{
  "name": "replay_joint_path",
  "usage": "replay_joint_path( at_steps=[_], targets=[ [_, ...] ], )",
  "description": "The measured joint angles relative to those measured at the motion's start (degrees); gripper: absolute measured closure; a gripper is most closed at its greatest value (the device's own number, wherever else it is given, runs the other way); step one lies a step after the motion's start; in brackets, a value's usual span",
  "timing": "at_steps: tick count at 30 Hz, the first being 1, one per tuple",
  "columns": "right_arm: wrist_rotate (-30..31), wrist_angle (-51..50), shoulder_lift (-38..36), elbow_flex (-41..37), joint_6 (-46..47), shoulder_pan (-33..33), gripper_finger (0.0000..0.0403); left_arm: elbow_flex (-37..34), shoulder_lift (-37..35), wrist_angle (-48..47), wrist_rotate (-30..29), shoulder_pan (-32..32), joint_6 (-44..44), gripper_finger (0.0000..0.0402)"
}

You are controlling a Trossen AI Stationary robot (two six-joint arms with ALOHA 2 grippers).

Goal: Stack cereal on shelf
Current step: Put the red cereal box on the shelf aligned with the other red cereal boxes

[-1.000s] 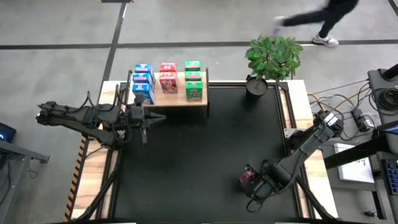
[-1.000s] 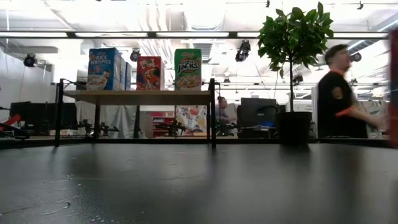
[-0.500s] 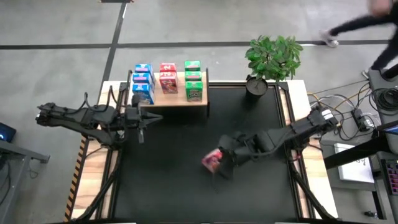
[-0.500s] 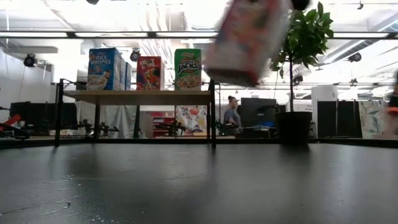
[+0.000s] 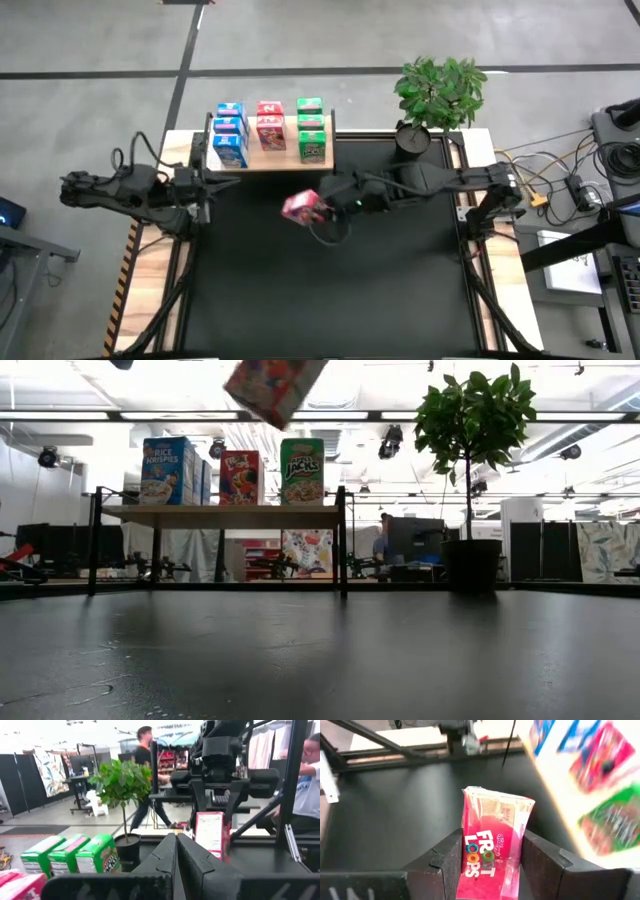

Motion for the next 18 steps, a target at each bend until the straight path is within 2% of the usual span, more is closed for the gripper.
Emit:
replay_joint_path(
  at_steps=[11, 16, 18],
  targets=[
    [-0.17, -0.09, 15.45, 25.64, -30.00, -6.66, 0.0234, -1.35, -4.53, -0.13, 0.00, -0.01, -0.14, 0.0402],
    [0.43, 6.96, 17.63, 23.90, -44.51, -9.66, 0.0234, -2.17, -5.20, -0.12, 0.00, 0.00, -1.69, 0.0402],
    [0.64, 7.63, 18.37, 23.86, -47.46, -11.24, 0.0234, -2.27, -5.62, -0.08, 0.00, -0.01, -2.33, 0.0402]
  ],
)
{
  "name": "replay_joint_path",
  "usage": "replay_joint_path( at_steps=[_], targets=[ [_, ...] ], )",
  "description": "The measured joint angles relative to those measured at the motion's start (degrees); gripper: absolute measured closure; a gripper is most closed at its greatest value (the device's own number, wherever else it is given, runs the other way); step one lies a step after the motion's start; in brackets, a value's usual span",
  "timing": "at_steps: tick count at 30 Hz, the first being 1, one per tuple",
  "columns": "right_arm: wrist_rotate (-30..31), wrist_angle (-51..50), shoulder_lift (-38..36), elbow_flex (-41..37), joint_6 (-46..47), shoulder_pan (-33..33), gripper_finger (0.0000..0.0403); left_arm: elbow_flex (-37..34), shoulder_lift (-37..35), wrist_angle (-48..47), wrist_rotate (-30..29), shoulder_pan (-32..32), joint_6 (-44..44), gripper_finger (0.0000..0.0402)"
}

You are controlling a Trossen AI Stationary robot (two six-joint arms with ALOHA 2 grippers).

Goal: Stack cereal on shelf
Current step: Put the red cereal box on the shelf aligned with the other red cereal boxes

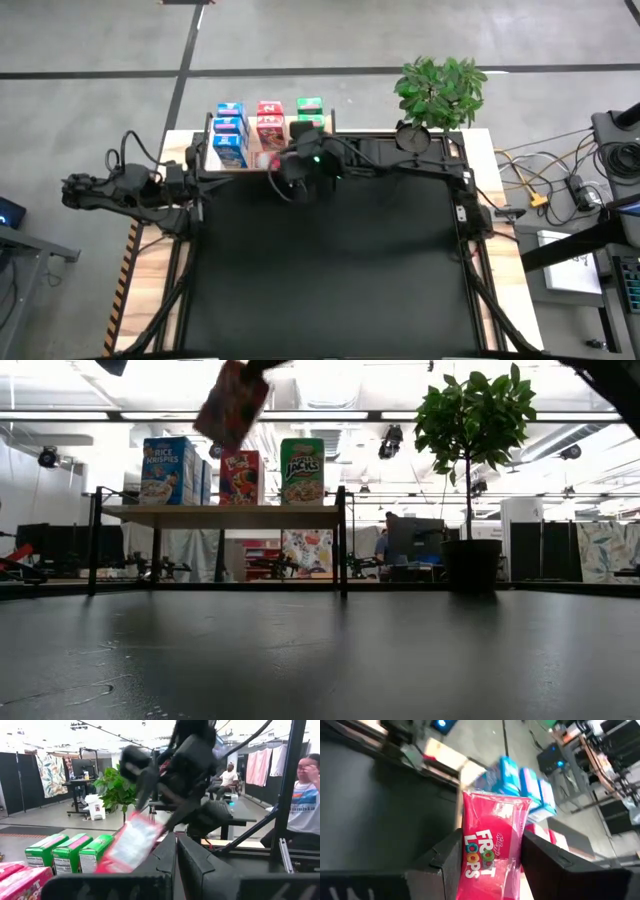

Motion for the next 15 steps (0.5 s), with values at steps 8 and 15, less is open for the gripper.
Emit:
replay_joint_path(
  at_steps=[8, 15],
  targets=[
    [-0.38, -0.44, 3.92, -0.09, -1.05, -4.25, 0.0234, 0.29, -0.33, 0.06, -0.01, 0.01, -1.05, 0.0402],
    [-0.35, 0.08, 5.91, -0.05, -0.58, -4.89, 0.0234, 0.40, -0.37, 0.08, 0.00, 0.02, -1.06, 0.0402]
  ],
)
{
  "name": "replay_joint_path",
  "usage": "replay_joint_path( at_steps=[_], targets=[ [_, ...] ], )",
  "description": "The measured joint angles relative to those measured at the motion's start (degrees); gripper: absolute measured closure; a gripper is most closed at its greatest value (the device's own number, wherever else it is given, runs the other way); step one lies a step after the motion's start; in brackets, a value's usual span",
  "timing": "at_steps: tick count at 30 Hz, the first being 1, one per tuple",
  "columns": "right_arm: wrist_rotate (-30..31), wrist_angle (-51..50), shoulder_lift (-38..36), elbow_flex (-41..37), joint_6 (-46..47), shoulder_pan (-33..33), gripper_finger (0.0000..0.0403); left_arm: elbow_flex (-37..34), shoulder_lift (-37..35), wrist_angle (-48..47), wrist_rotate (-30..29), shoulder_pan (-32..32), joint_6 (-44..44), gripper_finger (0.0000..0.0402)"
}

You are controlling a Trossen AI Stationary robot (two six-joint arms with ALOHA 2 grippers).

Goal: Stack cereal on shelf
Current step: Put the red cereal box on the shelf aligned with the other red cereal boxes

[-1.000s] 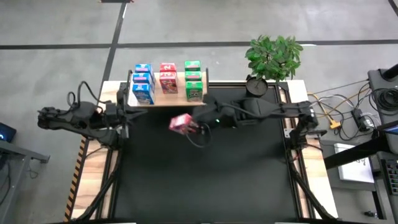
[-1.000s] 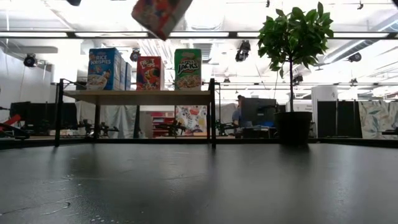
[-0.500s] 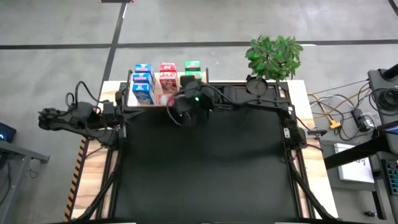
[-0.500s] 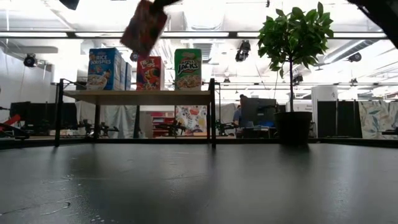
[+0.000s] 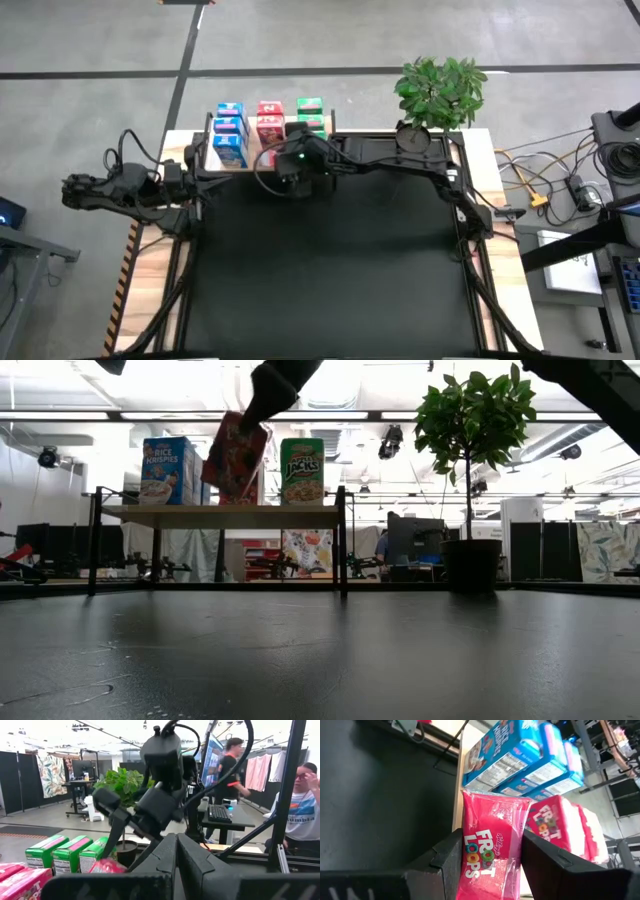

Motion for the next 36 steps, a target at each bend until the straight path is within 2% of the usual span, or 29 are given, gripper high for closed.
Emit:
replay_joint_path(
  at_steps=[31, 36],
  targets=[
    [0.04, 0.81, 1.92, 0.00, 1.01, -1.51, 0.0234, 0.00, -0.15, 0.03, -0.02, -0.01, 0.22, 0.0402],
    [0.03, 0.83, 1.92, 0.00, -2.17, -1.51, 0.0234, 0.01, -0.15, 0.09, -0.02, -0.01, 0.22, 0.0402]
  ],
)
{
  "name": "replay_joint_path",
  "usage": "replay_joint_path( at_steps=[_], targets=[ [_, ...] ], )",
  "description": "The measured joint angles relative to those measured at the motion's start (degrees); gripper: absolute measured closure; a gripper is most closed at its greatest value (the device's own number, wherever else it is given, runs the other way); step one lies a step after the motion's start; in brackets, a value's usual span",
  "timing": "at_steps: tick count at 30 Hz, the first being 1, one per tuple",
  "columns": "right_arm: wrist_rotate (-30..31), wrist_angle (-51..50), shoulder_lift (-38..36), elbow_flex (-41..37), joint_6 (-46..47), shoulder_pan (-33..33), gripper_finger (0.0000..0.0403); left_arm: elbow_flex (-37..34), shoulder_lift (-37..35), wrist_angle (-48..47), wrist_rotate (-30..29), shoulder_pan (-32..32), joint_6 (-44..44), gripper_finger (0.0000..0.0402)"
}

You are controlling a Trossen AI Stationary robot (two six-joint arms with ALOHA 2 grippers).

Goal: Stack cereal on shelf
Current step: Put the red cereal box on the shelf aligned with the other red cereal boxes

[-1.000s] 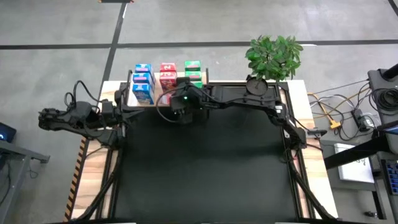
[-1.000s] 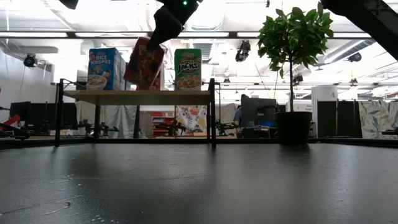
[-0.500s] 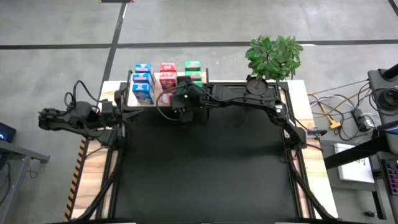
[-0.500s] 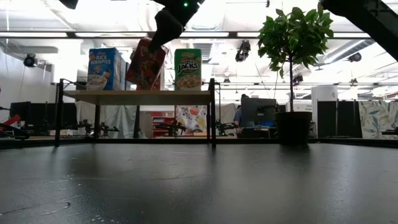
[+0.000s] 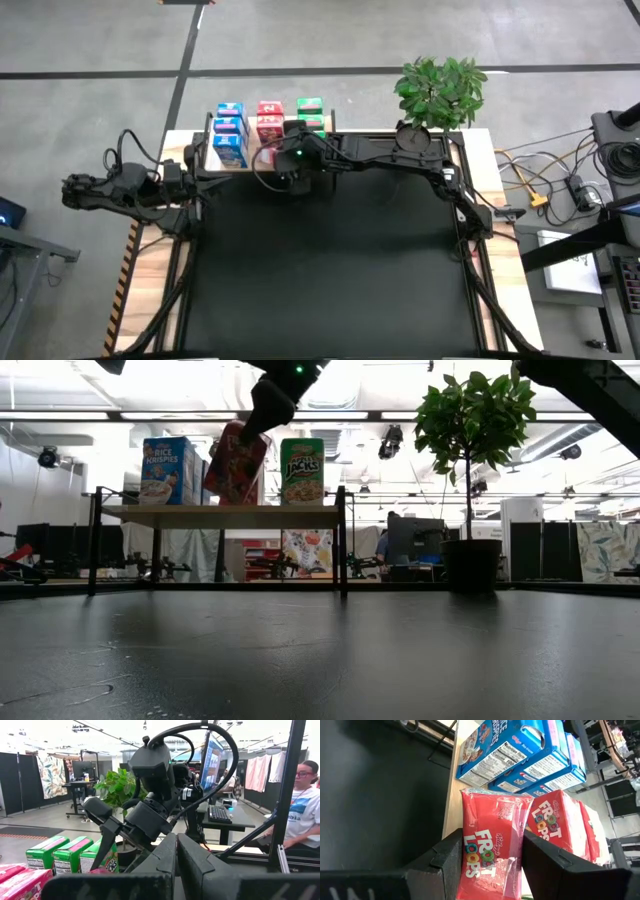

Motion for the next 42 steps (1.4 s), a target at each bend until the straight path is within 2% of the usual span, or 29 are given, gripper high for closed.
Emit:
replay_joint_path(
  at_steps=[5, 15, 26, 32, 36, 42],
  targets=[
    [-0.01, 0.73, 0.00, 0.00, 1.34, -0.06, 0.0235, 0.01, 0.00, 0.02, 0.00, 0.00, 0.02, 0.0402],
    [0.01, 0.54, 0.00, 0.00, 4.37, -0.66, 0.0207, 0.01, -0.02, 0.37, 0.00, 0.01, 0.02, 0.0402],
    [-0.59, 2.51, 0.00, 0.00, 5.11, -0.72, 0.0206, 0.01, -0.02, 0.35, 0.00, 0.01, 0.03, 0.0402],
    [-8.40, 5.95, 0.00, 0.00, 11.01, -1.93, 0.0206, 0.01, -0.02, 0.35, 0.00, -0.01, 0.04, 0.0402],
    [-8.61, 7.82, 0.00, -0.63, 15.87, -3.52, 0.0206, 0.01, -0.02, 0.35, 0.00, -0.01, 0.07, 0.0402],
    [-9.90, 9.94, 0.00, -2.97, 17.70, -4.86, 0.0206, 0.01, -0.02, 0.85, 0.00, -0.01, 0.47, 0.0402]
  ],
)
